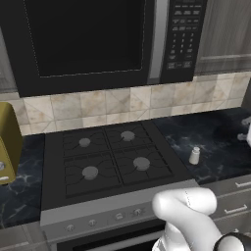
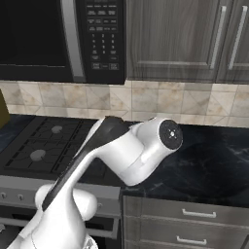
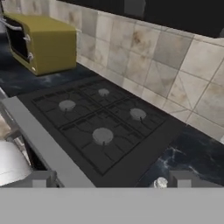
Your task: Take 2 condiments from the cabinet and move them on the counter near the stove.Make sure the condiments are lined up with each other, next to each other.
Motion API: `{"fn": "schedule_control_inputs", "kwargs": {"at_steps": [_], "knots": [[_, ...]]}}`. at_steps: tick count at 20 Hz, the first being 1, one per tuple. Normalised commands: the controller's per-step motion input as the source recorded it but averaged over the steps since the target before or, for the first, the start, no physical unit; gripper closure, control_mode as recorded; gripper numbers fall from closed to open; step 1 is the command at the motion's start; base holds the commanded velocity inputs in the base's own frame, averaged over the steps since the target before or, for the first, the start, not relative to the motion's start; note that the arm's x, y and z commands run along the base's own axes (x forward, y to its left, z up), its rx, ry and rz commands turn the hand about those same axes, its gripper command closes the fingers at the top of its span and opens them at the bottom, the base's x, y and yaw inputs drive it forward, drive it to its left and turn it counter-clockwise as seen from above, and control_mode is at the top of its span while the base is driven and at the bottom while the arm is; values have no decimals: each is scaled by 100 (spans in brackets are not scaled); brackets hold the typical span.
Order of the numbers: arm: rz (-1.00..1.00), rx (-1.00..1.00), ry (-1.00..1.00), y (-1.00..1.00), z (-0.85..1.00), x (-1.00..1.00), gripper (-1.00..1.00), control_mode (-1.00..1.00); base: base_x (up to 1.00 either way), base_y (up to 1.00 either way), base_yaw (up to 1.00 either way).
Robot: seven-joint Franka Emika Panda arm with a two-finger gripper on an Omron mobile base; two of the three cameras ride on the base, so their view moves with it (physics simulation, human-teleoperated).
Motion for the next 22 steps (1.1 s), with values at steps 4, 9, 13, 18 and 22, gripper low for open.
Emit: {"fn": "schedule_control_inputs", "kwargs": {"at_steps": [4,9,13,18,22], "knots": [[-10,-12,19,64,42,-56,-100,-100,0,0,0],[-16,-10,3,73,4,-39,-100,-100,0,0,0],[-23,-5,0,70,0,-11,-100,-100,0,0,0],[-32,-3,-8,64,0,-5,-100,-100,0,0,0],[-33,0,-3,41,16,-19,-100,-100,0,0,0]]}}
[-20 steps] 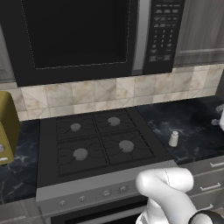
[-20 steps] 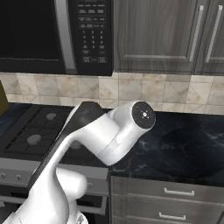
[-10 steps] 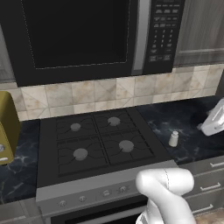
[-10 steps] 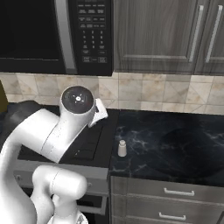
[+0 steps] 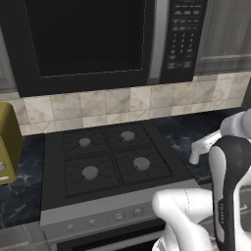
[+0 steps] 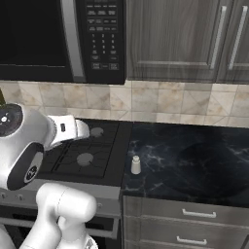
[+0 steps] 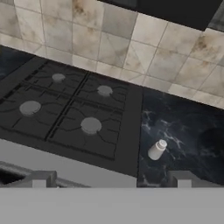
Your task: Take 2 condiments from the cabinet and move them on the counter near the stove.Make sure the condiments are lined up with each other, next to each other.
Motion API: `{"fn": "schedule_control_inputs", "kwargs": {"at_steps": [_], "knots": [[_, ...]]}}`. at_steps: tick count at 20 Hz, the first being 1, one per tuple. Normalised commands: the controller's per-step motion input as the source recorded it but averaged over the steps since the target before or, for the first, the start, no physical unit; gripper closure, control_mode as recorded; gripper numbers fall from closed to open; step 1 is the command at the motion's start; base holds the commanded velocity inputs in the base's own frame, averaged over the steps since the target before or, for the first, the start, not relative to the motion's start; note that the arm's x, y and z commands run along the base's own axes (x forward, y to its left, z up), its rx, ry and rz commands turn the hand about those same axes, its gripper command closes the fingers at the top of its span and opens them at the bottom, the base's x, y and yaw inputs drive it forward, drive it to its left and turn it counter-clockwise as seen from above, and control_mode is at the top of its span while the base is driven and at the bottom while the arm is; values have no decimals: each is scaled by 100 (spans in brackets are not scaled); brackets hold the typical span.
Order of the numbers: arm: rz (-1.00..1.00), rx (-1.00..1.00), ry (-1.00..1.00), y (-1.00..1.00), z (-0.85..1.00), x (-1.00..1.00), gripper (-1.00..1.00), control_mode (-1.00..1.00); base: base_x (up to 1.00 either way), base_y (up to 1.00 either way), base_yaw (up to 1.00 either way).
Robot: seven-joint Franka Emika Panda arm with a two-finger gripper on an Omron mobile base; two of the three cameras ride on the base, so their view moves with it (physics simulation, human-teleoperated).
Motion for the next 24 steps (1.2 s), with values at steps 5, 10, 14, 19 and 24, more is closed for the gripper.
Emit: {"fn": "schedule_control_inputs", "kwargs": {"at_steps": [5,10,14,19,24], "knots": [[-29,0,0,23,17,-18,-100,-100,0,0,0],[-24,4,0,12,11,-13,-100,-100,0,0,0],[-11,12,0,0,14,-9,-100,-100,0,0,0],[4,17,-3,0,13,-5,-100,-100,0,0,0],[19,12,-9,0,4,-4,-100,-100,0,0,0]]}}
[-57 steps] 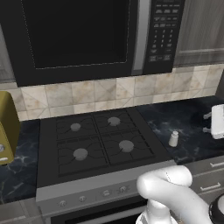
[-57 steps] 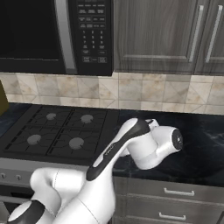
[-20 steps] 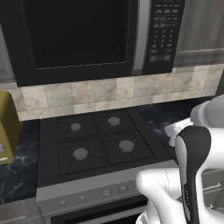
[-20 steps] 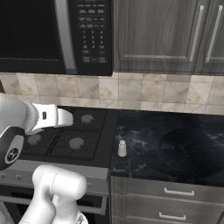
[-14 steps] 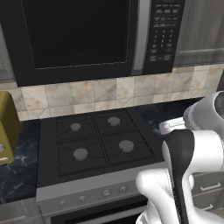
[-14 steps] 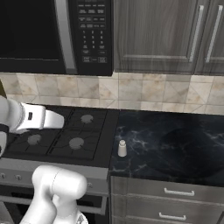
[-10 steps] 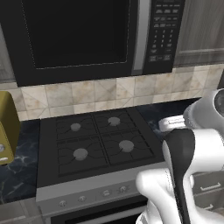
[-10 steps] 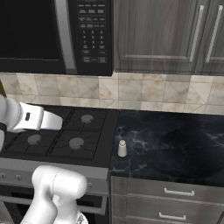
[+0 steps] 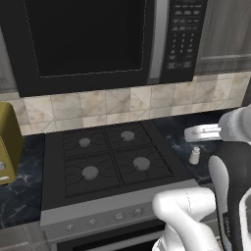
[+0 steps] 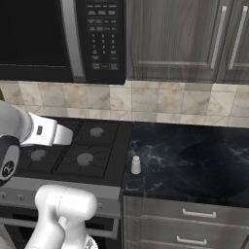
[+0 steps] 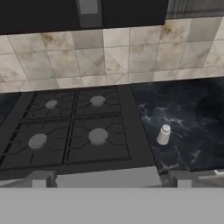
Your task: Take 2 condiments from the cabinet and move them on the counter near the stove.Make sure the condiments are lined up with each other, next to each other.
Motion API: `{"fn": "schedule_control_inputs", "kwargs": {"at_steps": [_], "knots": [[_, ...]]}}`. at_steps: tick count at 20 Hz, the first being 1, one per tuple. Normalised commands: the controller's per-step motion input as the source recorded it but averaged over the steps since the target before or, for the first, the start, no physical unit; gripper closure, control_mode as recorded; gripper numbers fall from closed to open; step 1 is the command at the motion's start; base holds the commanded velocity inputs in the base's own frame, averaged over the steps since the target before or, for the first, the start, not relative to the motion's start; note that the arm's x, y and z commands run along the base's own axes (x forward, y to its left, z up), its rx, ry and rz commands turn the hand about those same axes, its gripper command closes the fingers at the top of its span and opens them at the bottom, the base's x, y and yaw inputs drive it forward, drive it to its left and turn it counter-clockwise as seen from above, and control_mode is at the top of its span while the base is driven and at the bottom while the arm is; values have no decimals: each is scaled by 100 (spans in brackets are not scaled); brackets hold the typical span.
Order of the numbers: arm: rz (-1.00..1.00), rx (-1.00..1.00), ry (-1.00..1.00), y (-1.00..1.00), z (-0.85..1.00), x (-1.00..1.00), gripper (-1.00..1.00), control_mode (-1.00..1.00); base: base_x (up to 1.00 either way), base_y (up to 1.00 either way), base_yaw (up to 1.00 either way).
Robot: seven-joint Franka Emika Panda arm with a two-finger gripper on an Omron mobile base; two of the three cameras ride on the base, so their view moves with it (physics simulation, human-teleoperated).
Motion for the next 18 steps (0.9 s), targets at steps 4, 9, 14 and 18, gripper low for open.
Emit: {"fn": "schedule_control_inputs", "kwargs": {"at_steps": [4,9,14,18], "knots": [[15,4,-15,0,0,-10,-100,-100,0,0,0],[11,0,-19,0,0,-18,-100,-100,0,0,0],[2,0,-4,0,0,-13,-100,-100,0,0,0],[0,0,0,0,0,0,-100,-100,0,0,0]]}}
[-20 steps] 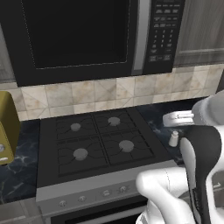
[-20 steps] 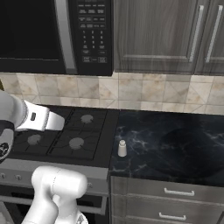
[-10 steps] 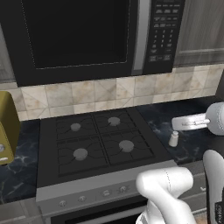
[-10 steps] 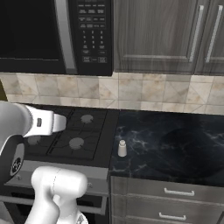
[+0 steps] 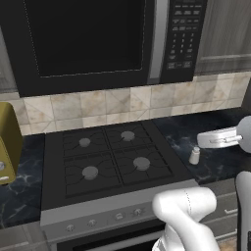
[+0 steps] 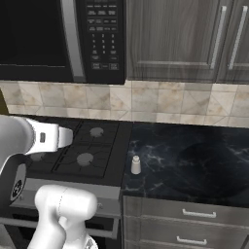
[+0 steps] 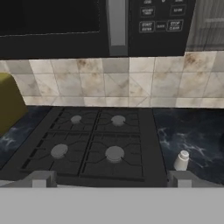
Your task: Take 2 condiments from the cabinet and move them on the counter near the stove.Make sure the condiments are lined up with each other, next to each other.
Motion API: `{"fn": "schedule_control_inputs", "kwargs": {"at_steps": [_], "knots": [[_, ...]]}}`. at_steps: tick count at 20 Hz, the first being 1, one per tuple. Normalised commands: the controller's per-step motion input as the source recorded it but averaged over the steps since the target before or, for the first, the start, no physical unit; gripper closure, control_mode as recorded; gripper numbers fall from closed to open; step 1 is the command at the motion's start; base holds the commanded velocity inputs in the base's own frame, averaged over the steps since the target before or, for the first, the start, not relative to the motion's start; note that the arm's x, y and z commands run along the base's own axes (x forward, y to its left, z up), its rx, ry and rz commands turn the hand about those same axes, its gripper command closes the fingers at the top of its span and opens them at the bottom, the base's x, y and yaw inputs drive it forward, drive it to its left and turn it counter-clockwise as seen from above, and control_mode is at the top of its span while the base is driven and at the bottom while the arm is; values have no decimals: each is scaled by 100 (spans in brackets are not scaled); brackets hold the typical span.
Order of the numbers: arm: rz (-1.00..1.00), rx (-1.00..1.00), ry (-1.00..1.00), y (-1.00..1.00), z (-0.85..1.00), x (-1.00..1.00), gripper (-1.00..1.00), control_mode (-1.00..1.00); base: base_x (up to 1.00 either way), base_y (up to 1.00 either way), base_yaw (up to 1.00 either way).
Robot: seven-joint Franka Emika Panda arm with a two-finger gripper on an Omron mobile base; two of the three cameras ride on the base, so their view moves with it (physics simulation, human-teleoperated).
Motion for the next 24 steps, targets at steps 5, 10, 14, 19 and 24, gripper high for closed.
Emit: {"fn": "schedule_control_inputs", "kwargs": {"at_steps": [5,10,14,19,24], "knots": [[0,0,0,0,0,0,-100,-100,0,0,0],[0,0,0,0,0,0,-100,100,-13,-1,-7],[0,0,0,0,0,0,-100,100,-95,-19,-26],[0,0,0,0,0,0,-100,100,-94,-37,-16],[0,0,0,0,0,0,-100,100,-27,-19,-75]]}}
